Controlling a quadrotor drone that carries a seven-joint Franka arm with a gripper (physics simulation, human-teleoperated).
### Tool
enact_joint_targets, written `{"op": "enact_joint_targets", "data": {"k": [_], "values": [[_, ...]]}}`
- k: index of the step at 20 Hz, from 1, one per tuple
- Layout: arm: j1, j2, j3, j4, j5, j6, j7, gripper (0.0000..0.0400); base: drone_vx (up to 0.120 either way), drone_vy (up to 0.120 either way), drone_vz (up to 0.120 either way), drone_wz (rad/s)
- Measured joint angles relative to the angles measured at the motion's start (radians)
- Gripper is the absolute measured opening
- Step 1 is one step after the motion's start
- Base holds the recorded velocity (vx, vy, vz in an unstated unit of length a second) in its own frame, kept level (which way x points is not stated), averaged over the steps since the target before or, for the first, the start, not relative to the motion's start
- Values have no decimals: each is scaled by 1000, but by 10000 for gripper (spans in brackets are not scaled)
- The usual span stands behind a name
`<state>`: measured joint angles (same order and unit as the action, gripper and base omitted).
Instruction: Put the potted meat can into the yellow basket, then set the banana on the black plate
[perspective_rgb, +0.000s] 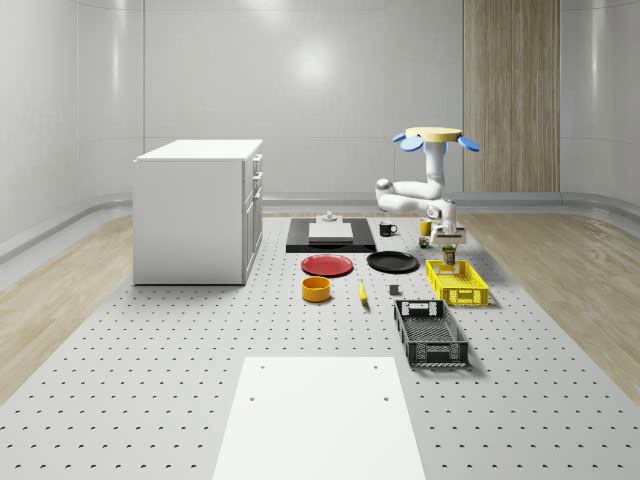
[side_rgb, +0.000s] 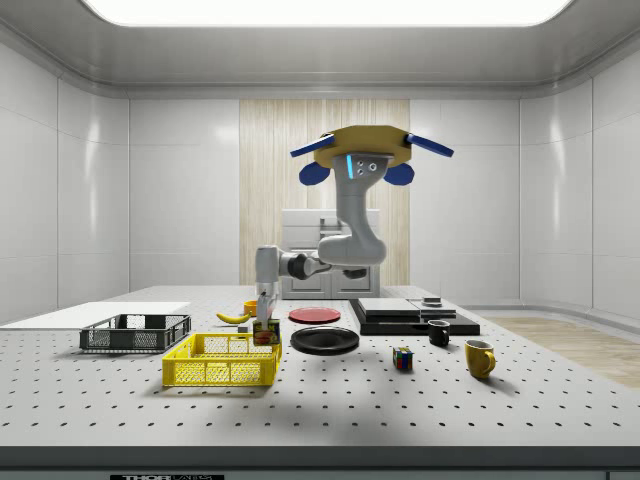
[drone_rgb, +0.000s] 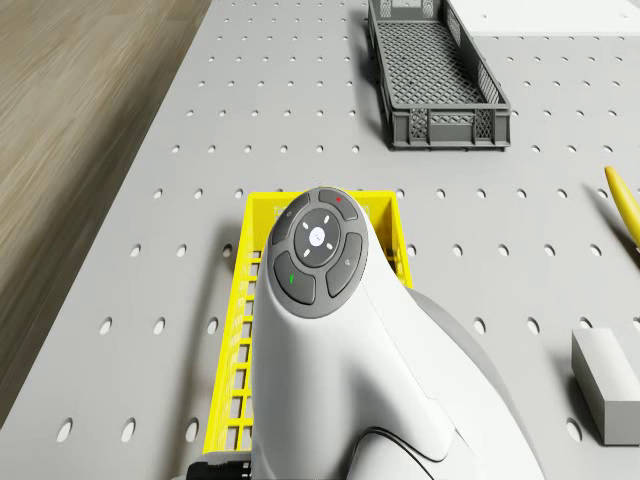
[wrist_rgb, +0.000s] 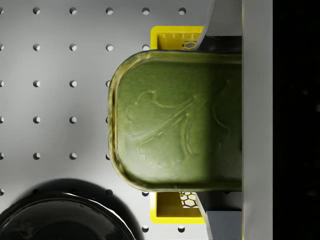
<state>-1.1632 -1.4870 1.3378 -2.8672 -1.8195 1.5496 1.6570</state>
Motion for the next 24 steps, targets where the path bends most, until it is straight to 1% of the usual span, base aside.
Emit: {"op": "enact_joint_targets", "data": {"k": [1,11,14,15,19,24], "values": [[1,3,-1,0,-1,-2,-8,291,120,0,0,0],[-3,-5,1,0,0,4,23,293,116,0,-4,0],[-4,-7,1,0,1,6,26,293,0,0,-120,0],[-4,-8,1,0,1,6,26,293,80,0,-120,0],[-5,-11,2,0,2,9,29,293,120,0,0,0],[-6,-15,1,0,3,13,30,293,0,0,0,0]]}}
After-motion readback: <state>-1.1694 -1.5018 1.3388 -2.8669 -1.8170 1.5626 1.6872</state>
